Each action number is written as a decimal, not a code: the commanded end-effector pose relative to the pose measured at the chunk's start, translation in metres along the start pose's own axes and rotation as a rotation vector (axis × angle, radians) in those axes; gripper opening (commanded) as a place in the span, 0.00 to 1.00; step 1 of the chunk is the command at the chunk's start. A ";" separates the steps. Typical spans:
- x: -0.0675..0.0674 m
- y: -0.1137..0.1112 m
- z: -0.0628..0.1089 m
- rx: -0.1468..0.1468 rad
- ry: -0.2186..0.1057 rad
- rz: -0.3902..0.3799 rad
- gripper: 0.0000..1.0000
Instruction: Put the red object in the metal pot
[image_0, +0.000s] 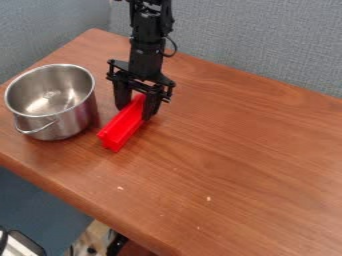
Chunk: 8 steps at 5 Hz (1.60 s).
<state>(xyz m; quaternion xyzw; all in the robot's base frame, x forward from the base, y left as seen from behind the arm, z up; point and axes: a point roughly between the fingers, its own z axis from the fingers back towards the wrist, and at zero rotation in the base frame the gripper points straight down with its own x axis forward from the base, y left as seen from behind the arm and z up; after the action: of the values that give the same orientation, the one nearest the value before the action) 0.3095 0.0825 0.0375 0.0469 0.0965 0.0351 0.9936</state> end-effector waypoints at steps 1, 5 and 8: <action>0.007 0.002 0.017 0.012 -0.052 0.000 0.00; 0.007 0.002 0.019 0.013 -0.048 0.000 0.00; 0.005 0.002 0.022 0.011 -0.041 0.001 0.00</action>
<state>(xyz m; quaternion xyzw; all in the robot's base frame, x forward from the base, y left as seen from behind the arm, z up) 0.3088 0.0824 0.0406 0.0456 0.1063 0.0368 0.9926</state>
